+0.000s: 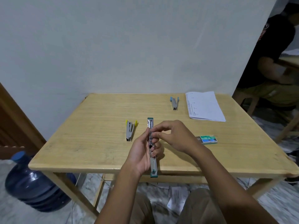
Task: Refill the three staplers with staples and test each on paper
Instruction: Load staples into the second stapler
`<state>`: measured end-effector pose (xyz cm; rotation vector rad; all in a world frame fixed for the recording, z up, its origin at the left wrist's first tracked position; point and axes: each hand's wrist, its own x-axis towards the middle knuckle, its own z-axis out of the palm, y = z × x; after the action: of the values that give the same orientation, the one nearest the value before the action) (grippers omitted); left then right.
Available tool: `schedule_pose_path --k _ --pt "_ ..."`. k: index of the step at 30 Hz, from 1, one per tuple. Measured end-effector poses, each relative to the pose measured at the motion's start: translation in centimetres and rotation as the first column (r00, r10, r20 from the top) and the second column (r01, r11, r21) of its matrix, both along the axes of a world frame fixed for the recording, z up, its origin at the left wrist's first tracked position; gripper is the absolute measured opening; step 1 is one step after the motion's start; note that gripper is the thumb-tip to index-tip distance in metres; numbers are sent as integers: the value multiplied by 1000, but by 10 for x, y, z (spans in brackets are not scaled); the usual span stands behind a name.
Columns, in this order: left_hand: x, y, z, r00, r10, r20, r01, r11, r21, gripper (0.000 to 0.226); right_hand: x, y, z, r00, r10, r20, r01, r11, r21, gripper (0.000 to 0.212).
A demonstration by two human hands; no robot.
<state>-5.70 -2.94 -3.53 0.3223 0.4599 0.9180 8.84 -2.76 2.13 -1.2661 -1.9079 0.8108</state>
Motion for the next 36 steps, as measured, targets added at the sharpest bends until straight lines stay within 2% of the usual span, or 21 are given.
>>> schedule_pose_path --k 13,21,26,29,32,36 --pt "-1 3 -4 1000 17 5 -17 1000 -10 29 -5 9 2 985 38 168 -48 997 54 17" --pt "0 4 -4 997 10 78 -6 999 -54 27 -11 8 -1 964 -94 250 71 992 101 28" --pt "1 3 -2 998 24 49 -21 997 -70 29 -11 10 1 949 -156 275 139 987 78 11" --pt "1 0 1 999 18 28 -16 998 -55 32 -6 6 3 941 -106 321 74 991 112 4" --pt "2 -2 5 998 67 18 -66 996 -67 30 2 -3 1 926 4 378 -58 989 133 21" --pt "3 -2 6 997 70 20 -68 995 -75 30 8 -6 -2 830 37 556 -169 967 189 36"
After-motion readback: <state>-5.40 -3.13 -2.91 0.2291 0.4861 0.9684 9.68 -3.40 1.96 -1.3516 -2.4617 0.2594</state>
